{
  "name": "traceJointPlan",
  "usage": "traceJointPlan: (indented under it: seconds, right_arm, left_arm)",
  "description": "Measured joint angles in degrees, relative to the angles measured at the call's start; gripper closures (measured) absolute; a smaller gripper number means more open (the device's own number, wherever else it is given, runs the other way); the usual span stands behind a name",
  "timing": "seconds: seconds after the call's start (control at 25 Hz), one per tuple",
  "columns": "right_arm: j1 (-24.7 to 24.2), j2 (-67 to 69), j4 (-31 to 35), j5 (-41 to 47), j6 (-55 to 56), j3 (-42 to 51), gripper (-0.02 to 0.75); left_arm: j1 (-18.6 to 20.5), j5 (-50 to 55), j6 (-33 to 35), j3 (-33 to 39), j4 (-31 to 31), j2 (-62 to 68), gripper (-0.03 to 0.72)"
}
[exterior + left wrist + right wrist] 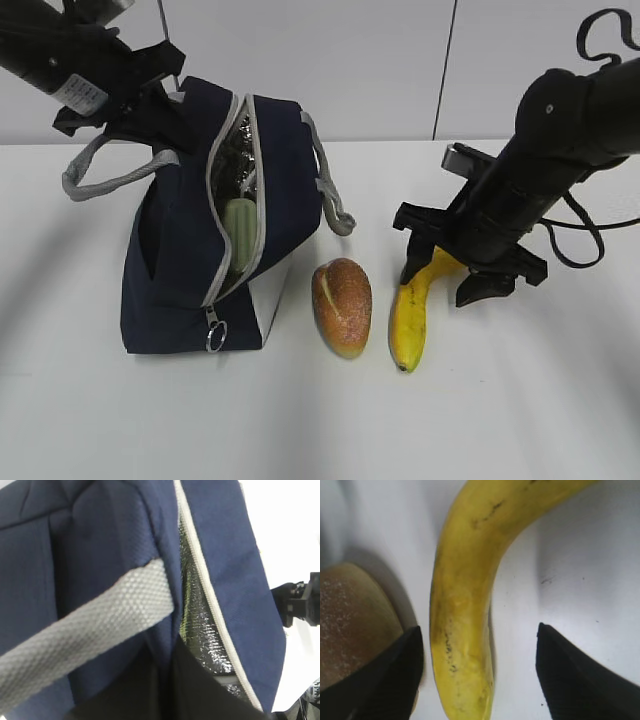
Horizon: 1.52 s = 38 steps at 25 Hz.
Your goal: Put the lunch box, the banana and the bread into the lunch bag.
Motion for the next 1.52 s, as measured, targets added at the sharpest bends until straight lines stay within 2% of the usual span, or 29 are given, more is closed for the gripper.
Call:
traceJointPlan:
  seconds: [0.56, 0.88, 1.08, 1.2, 1.52]
  right_arm:
    - [-0.2, 5.3, 5.5, -5.5, 0.0, -2.0, 0.206]
    - [-0.2, 5.3, 5.5, -5.9, 0.0, -2.1, 0.438]
    - [-0.2, 5.3, 5.6, -6.0, 0.0, -2.2, 0.45]
    - [-0.2, 5.3, 3.4, -4.5, -0.1, -3.2, 0.45]
    - [-0.2, 0.3, -8.3, 8.5, -2.8, -13.7, 0.451]
  left_arm:
    - [0.0, 0.0, 0.1, 0.0, 0.0, 0.0, 0.69]
    - [0.0, 0.0, 0.1, 0.0, 0.0, 0.0, 0.69]
    - [0.0, 0.0, 0.1, 0.0, 0.0, 0.0, 0.69]
    - [0.0, 0.0, 0.1, 0.0, 0.0, 0.0, 0.69]
    - [0.0, 0.0, 0.1, 0.0, 0.0, 0.0, 0.69]
